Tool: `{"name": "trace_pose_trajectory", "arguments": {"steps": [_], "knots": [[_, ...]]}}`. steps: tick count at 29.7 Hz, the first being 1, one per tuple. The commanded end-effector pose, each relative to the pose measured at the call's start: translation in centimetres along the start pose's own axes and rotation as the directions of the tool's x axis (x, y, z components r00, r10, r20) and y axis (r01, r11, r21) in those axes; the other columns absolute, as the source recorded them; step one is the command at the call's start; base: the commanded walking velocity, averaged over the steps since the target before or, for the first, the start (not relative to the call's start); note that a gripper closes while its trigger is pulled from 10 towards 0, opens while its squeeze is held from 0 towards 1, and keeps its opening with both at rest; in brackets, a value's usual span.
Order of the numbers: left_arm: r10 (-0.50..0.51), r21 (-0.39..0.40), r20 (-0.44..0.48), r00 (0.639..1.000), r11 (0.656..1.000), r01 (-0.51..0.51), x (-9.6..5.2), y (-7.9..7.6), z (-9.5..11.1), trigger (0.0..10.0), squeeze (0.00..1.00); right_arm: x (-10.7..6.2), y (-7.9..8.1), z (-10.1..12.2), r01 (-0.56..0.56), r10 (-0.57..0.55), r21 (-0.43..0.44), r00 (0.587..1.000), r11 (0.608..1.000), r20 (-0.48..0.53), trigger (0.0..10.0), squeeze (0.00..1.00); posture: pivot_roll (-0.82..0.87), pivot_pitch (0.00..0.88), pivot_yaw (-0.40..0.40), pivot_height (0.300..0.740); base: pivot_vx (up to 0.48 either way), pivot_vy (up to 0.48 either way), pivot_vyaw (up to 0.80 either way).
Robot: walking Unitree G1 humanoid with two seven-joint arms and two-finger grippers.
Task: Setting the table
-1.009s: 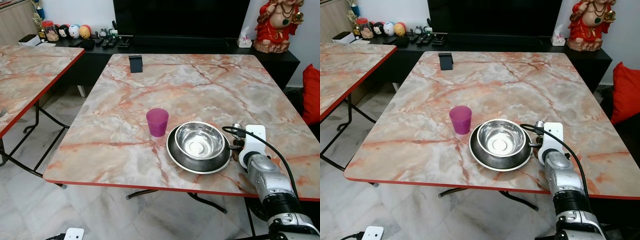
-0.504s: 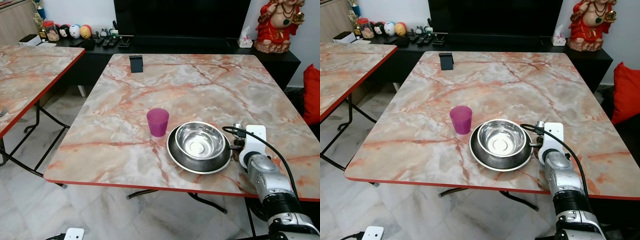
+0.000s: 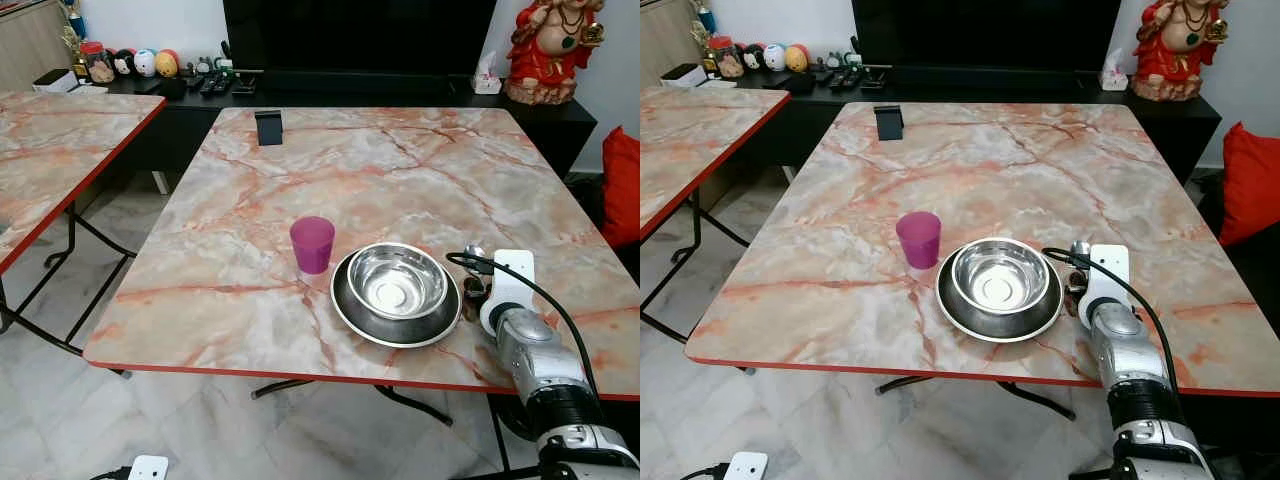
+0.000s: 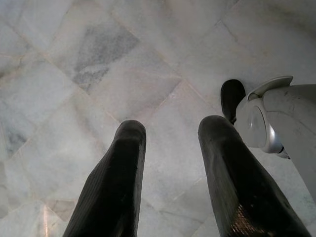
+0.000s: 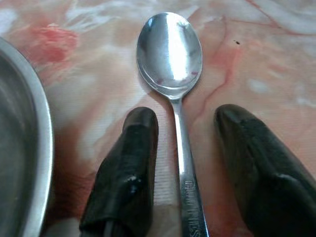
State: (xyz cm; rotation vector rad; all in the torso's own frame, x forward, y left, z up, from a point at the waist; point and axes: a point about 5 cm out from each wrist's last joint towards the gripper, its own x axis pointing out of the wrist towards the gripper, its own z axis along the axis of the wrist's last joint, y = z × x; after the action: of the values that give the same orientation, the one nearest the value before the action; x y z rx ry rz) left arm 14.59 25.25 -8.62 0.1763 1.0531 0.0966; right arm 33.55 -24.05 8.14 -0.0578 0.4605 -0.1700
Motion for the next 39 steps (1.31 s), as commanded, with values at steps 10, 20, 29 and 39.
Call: {"name": "trace_pose_trajectory", "arguments": {"steps": [10,20,29,39], "knots": [[0.003,0.019,-0.004,1.0,1.0,-0.003,0.0,0.2,0.1,10.0,0.0,-0.1,0.3,1.7,0.021,-0.029,0.062,0.99,0.998,0.139,10.0,0.0,0.01,0.0,0.025,0.711,0.0,0.0,0.0],[0.003,0.014,-0.007,1.0,1.0,-0.003,0.0,0.2,-0.1,10.0,0.0,-1.0,-0.2,2.9,0.094,-0.088,-0.006,0.946,0.996,0.312,10.0,0.0,0.01,0.0,0.02,0.711,0.0,0.0,0.0],[0.035,-0.032,-0.001,0.999,0.999,-0.035,-0.1,0.3,-0.6,10.0,0.0,-4.8,-0.2,4.6,0.133,-0.146,0.067,0.764,0.989,0.629,10.0,0.0,0.05,0.0,-0.015,0.711,0.0,0.0,0.0],[0.04,-0.019,0.002,0.999,0.999,-0.04,-0.2,0.3,-0.8,10.0,0.0,-7.2,2.1,4.8,0.09,-0.103,0.055,0.708,0.994,0.699,10.0,0.0,0.0,0.0,-0.002,0.711,0.0,0.0,0.0]]}}
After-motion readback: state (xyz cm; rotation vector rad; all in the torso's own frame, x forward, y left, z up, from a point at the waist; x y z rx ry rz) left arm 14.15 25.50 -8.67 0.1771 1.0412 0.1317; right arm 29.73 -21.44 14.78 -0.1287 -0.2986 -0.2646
